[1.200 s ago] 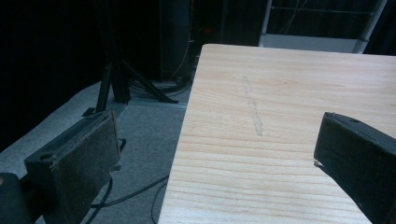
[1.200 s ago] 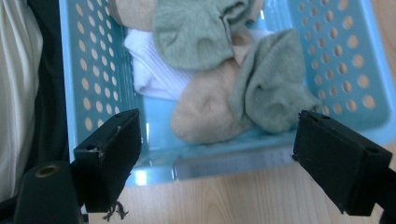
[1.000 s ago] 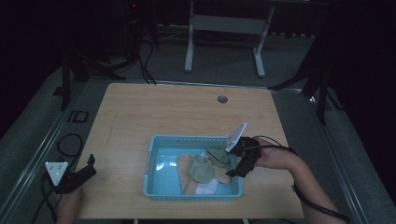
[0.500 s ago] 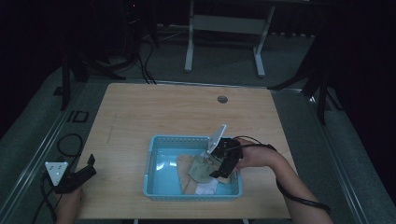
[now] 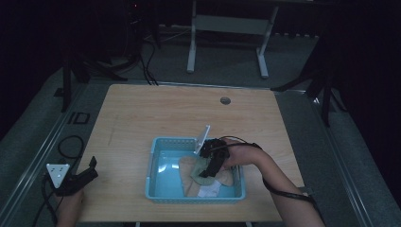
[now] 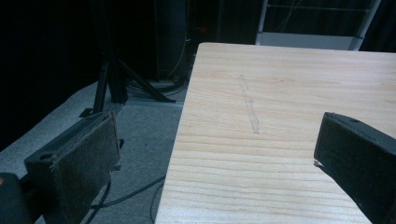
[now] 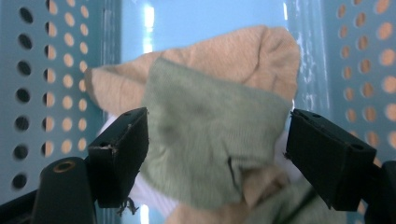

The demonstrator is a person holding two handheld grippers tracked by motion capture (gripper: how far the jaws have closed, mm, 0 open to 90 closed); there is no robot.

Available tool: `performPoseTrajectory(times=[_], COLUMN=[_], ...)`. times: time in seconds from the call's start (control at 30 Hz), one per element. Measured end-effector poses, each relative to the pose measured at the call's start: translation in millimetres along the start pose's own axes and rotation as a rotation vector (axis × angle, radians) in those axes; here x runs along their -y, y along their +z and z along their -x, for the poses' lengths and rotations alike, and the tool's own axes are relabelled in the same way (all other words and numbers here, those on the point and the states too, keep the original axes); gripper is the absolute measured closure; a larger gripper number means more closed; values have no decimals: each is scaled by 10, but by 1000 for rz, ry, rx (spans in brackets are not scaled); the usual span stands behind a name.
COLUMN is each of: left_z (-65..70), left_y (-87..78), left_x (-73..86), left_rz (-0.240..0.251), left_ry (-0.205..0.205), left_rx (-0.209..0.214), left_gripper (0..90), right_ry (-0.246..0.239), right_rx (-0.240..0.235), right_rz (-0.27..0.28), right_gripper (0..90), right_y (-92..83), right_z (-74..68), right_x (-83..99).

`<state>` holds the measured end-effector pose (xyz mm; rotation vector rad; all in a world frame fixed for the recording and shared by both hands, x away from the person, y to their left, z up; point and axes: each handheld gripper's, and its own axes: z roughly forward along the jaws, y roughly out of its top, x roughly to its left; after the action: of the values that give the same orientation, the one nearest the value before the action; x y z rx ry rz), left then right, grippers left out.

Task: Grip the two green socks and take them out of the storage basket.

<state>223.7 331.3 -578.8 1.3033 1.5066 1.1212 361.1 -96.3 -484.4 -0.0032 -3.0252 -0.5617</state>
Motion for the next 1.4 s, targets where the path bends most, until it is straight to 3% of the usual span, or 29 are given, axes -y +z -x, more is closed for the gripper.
performPoseTrajectory(times=[0.2,0.3,0.33,0.4,0.5,0.83,1.1,1.4], left_z=[1,0,1,2,3,3,4,4], left_y=[0,1,1,3,3,4,6,9], left_x=[0,-1,-1,-2,-1,-1,-1,-3], left_rz=[0,-3,-4,-5,-4,-5,-4,-9], left_ry=[0,7,7,7,7,8,4,3], left_rx=[0,0,-1,0,-2,-3,-5,-6], left_gripper=[4,4,4,4,4,4,4,4], right_ry=[7,-3,-12,-15,-30,-92,-86,-66], right_rx=[-22,-28,-18,-5,-13,-8,35,80], right_rz=[-43,-66,-72,-65,-45,-12,35,111], right_gripper=[244,425,547,691,798,825,825,826], right_y=[178,184,170,116,16,-311,-611,-935], right_z=[25,5,-2,-12,-43,-213,-265,-283], right_x=[-38,-36,-37,-45,-62,-164,-151,31])
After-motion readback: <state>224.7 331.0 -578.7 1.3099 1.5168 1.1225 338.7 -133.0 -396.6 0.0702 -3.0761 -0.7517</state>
